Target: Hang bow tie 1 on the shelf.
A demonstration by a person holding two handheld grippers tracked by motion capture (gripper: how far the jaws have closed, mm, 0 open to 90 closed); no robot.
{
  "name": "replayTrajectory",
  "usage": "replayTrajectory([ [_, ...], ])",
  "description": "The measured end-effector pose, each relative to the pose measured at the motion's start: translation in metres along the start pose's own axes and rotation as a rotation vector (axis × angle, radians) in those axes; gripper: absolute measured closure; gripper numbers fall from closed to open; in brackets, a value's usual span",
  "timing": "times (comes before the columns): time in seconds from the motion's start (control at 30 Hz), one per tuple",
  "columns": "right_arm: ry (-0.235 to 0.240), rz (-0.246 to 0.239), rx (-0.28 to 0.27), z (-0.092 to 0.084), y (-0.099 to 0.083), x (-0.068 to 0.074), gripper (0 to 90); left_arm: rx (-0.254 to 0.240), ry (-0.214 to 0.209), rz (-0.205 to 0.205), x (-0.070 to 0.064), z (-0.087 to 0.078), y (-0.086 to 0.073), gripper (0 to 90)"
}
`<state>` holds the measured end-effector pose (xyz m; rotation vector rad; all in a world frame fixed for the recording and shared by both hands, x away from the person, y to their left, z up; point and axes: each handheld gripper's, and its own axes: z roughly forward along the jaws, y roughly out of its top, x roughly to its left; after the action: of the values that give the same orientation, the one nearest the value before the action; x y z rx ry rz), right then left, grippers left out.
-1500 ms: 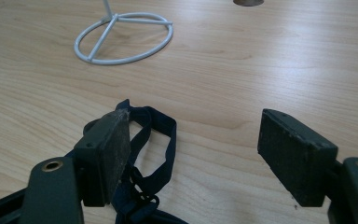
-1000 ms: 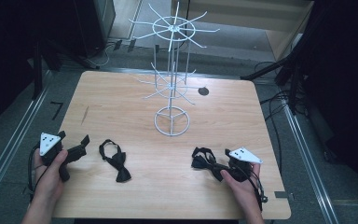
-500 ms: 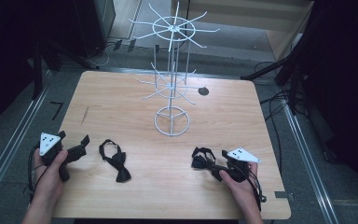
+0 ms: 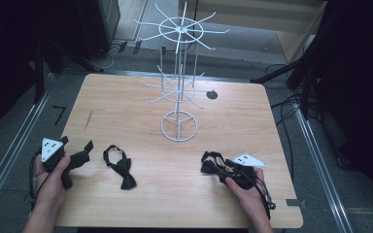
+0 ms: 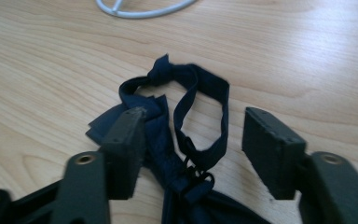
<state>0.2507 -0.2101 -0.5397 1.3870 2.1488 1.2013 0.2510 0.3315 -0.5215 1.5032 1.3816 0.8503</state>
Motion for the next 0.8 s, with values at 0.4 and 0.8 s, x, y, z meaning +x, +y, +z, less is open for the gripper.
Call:
replayTrajectory([
  [0.4,0.001,0.069,0.01,-0.002,0.0,-0.011,53.6,0.0,-0.001,-0.004,0.0,0.0,0.0,6.8],
  [0.8,-0.022,0.022,0.072,-0.001,-0.003,-0.01,58.3,0.003,-0.003,-0.004,0.001,0.0,0.0,6.8],
])
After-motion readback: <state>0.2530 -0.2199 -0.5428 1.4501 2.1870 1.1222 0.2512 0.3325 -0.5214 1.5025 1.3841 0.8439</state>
